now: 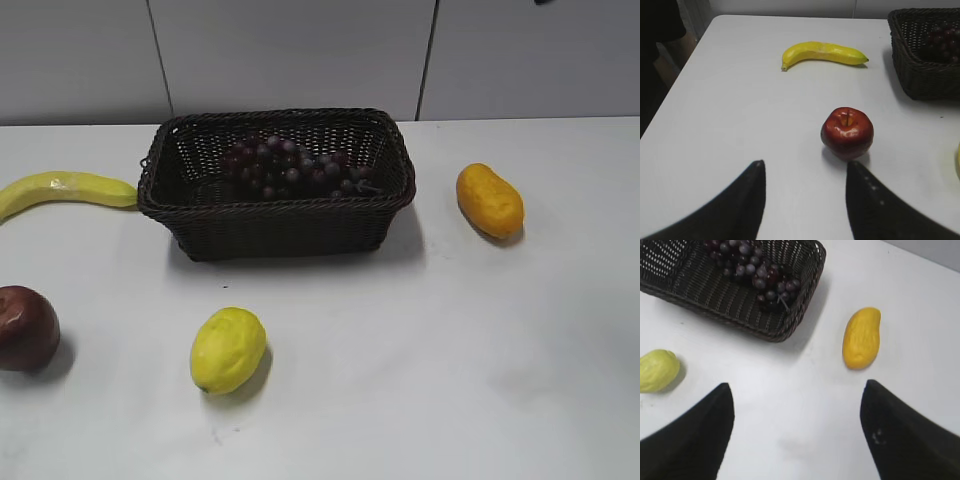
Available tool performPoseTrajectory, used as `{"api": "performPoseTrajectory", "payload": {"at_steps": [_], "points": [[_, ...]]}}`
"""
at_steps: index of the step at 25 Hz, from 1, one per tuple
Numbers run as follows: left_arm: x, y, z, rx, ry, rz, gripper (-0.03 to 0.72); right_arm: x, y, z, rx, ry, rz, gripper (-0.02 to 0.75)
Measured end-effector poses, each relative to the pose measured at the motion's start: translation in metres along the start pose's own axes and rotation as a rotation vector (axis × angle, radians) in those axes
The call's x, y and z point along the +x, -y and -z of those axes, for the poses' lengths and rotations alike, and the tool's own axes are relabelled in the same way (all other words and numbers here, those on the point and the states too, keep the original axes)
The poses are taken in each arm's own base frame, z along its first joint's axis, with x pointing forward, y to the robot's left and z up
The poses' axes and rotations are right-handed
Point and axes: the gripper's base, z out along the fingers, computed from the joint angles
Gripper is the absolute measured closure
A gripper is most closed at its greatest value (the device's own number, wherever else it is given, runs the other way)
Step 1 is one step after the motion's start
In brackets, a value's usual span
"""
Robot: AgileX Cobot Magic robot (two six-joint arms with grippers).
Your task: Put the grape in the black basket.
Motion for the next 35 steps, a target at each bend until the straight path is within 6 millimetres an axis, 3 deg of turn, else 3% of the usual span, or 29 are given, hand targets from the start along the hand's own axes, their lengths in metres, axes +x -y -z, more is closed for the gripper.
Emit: {"api": "performPoseTrajectory", "payload": {"at_steps": [7,11,23,31,35], "points": [[0.0,0.0,0.0,0.0,0.0,0.0,0.199,0.074,0.005,-0.004,0.058,-0.138,-0.041,0.145],[0.0,0.0,0.0,0.0,0.0,0.0,0.199,0.116,0.007,0.005,0.081,-0.153,-0.068,0.145],[0.0,0.0,0.0,0.0,0.0,0.0,0.199,0.215,0.029,0.043,0.266,0.017,-0.257,0.145],[0.0,0.0,0.0,0.0,0.0,0.0,0.199,0.274,0.016,0.061,0.341,0.256,-0.297,0.144],[0.0,0.0,0.0,0.0,0.0,0.0,0.199,0.293,0.009,0.064,0.371,0.332,-0.287,0.144]]}}
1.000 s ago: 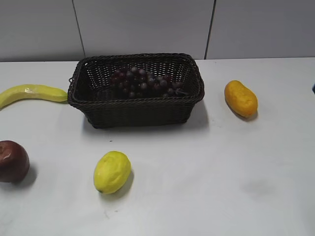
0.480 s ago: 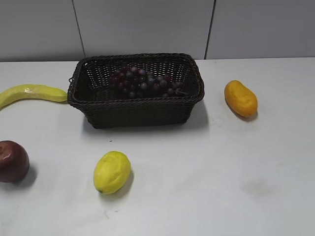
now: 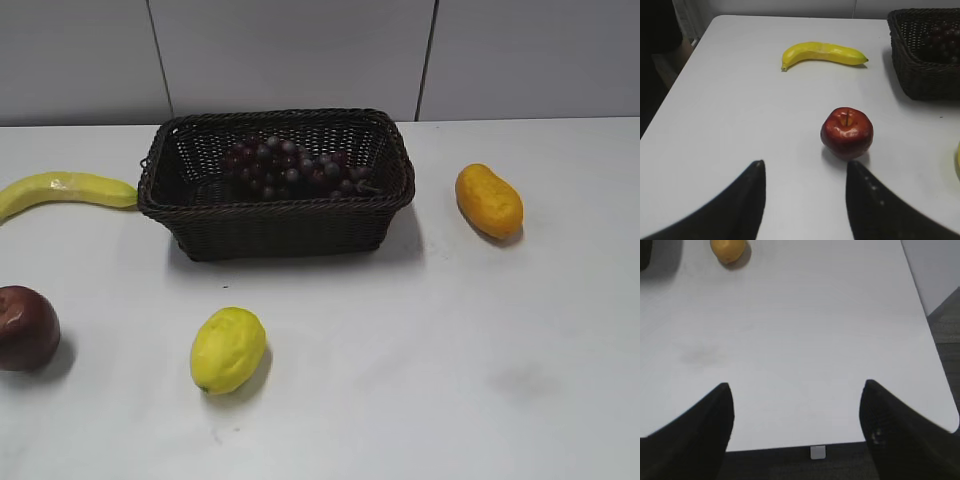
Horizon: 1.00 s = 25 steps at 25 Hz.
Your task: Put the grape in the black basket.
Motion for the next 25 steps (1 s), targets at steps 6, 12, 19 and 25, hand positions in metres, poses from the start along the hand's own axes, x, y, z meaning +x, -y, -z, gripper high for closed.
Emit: {"api": "performPoseTrajectory", "payload": {"at_steps": [6,12,19,25], "points": [[0.0,0.0,0.0,0.0,0.0,0.0,0.199,0.022,-0.003,-0.001,-0.033,0.048,-0.014,0.144],[0.0,0.0,0.0,0.0,0.0,0.0,0.199,0.028,-0.003,0.0,-0.038,0.131,-0.017,0.144],[0.0,0.0,0.0,0.0,0.0,0.0,0.199,0.028,-0.003,0.0,-0.04,0.145,-0.018,0.144],[0.0,0.0,0.0,0.0,0.0,0.0,0.199,0.028,-0.003,0.0,-0.04,0.147,-0.018,0.144]]}}
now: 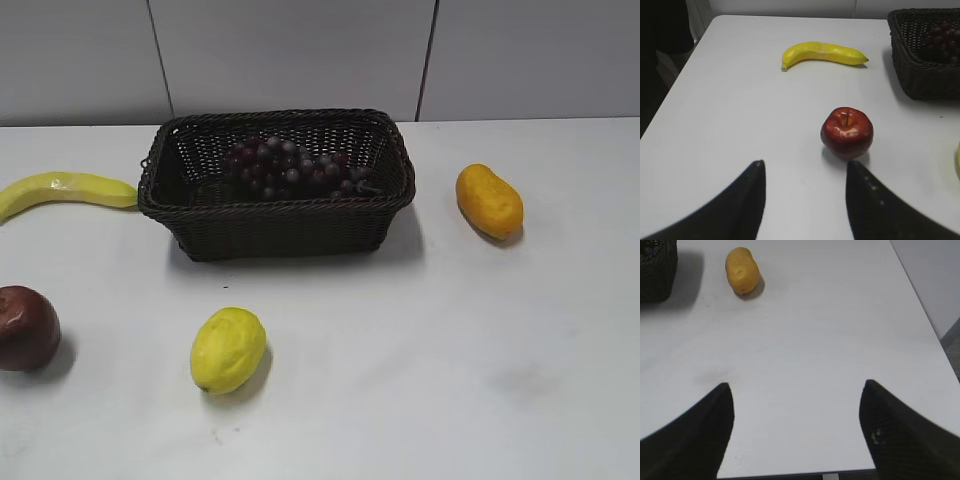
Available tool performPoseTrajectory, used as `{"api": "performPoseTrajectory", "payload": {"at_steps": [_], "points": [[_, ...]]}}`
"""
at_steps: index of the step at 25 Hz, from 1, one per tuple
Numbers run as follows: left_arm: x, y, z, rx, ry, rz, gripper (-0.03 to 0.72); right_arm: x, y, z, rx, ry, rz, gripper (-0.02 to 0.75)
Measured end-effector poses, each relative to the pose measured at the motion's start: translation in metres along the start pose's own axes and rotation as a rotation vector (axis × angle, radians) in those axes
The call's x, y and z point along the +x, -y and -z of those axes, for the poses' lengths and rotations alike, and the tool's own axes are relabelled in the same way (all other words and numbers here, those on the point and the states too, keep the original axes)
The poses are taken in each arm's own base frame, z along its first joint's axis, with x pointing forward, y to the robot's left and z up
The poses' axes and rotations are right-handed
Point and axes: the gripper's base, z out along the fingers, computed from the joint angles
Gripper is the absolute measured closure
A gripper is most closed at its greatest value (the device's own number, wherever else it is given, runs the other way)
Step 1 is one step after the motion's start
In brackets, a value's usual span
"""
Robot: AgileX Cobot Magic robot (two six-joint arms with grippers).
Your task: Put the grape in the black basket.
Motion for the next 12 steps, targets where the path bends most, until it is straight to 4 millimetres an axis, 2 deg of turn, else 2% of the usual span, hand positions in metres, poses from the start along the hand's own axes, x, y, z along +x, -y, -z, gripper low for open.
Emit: {"api": "performPoseTrajectory", "payload": {"at_steps": [12], "points": [[0.0,0.0,0.0,0.0,0.0,0.0,0.199,0.0,0.0,0.0,0.0,0.0,0.001,0.144]]}}
